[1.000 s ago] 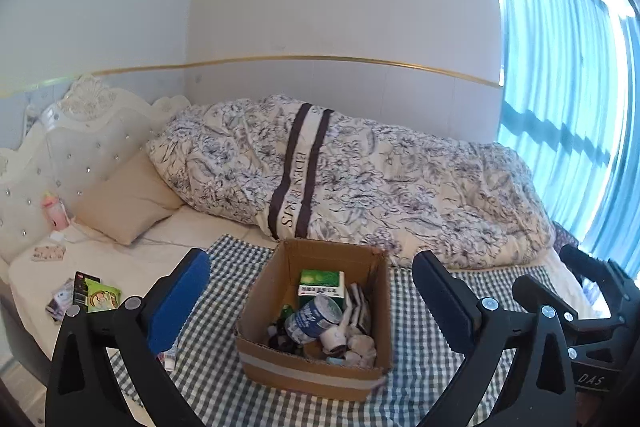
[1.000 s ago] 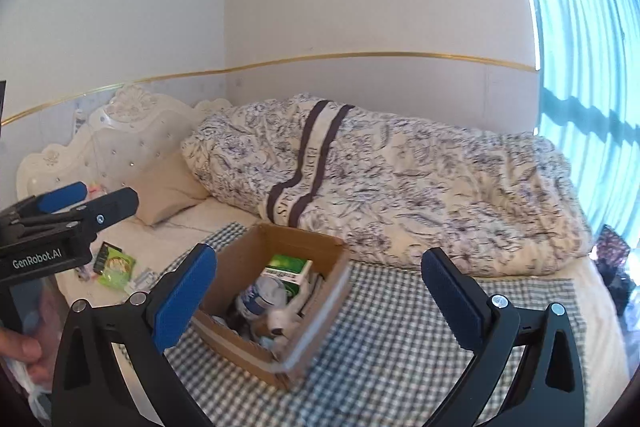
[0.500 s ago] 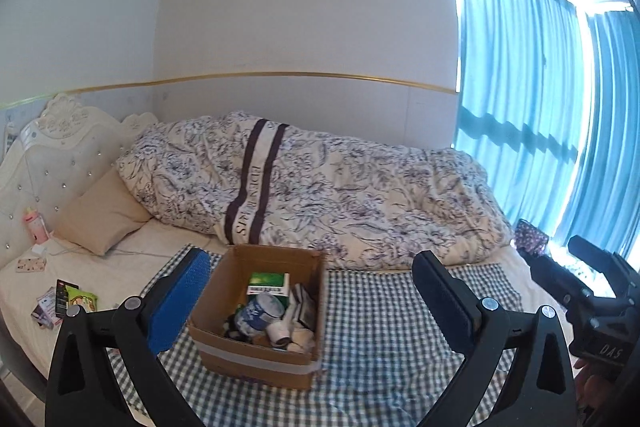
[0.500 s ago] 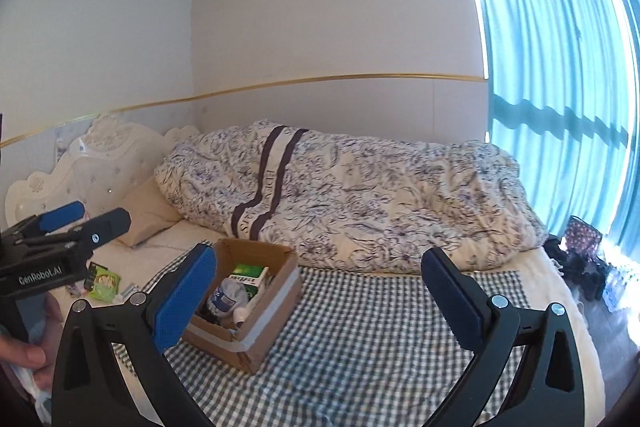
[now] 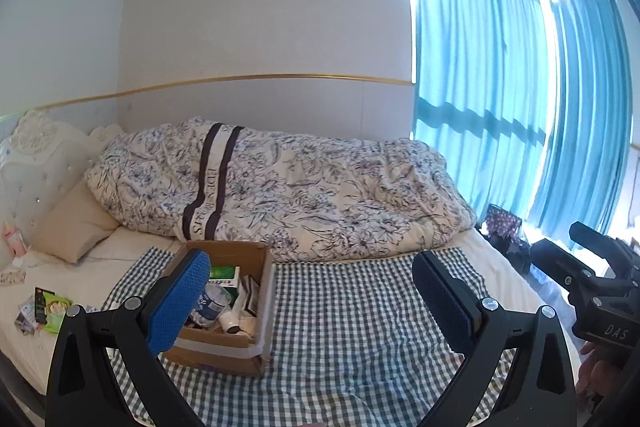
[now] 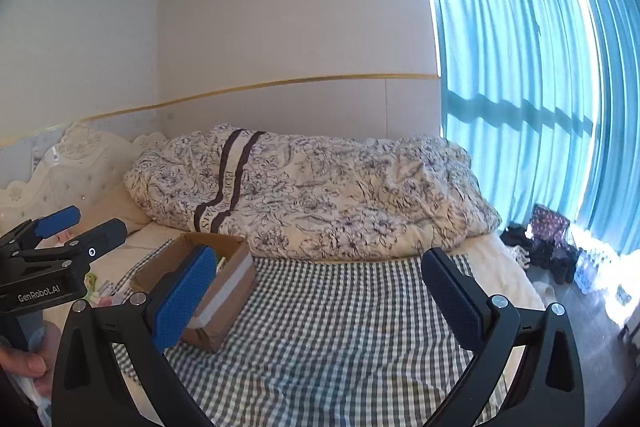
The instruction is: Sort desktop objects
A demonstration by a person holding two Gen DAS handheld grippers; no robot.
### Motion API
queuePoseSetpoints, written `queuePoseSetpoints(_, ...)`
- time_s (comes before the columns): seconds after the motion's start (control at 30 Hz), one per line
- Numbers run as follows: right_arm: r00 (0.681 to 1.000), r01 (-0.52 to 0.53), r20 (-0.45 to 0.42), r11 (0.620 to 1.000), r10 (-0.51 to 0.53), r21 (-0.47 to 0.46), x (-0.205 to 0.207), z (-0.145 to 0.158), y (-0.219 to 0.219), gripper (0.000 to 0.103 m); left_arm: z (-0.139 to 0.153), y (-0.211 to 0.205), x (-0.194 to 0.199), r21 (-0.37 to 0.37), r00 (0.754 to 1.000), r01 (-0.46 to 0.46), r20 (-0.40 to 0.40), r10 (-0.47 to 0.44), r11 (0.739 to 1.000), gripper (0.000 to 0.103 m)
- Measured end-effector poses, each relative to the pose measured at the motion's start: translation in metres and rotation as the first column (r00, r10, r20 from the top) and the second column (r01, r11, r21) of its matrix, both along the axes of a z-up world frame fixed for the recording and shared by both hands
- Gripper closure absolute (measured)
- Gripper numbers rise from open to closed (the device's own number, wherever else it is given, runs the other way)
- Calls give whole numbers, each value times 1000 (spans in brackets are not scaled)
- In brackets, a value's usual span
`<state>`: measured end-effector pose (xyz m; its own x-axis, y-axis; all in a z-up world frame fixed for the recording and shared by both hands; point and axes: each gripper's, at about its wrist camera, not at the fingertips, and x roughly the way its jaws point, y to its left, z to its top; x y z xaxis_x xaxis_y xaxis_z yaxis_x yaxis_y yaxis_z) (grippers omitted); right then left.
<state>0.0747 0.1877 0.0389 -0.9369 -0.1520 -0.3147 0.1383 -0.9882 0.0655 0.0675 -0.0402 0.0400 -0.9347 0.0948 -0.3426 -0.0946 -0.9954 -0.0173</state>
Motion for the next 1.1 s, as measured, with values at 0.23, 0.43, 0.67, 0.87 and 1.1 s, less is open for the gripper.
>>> queuePoseSetpoints(0.23,998,50,31,999,-50,-17,5,-10,30,0,-8,23,1,27,998,52,21,-52,998,0)
queuePoseSetpoints(0.43,998,56,42,998,-54,-32,5,-12,40,0,-10,26,1,42,998,63,29,-64,997,0)
queuePoseSetpoints(0.67,998,53,42,999,-53,-6,7,-13,34,0,-11,24,-1,72,995,86,41,-89,994,0)
queuePoseSetpoints(0.87,998,51,45,999,-51,-2,6,-14,33,0,-13,21,-1,68,997,64,38,-66,996,0)
queuePoseSetpoints(1.1,998,53,45,999,-53,-1,6,-15,33,0,-15,20,-3,60,998,53,42,-56,997,0)
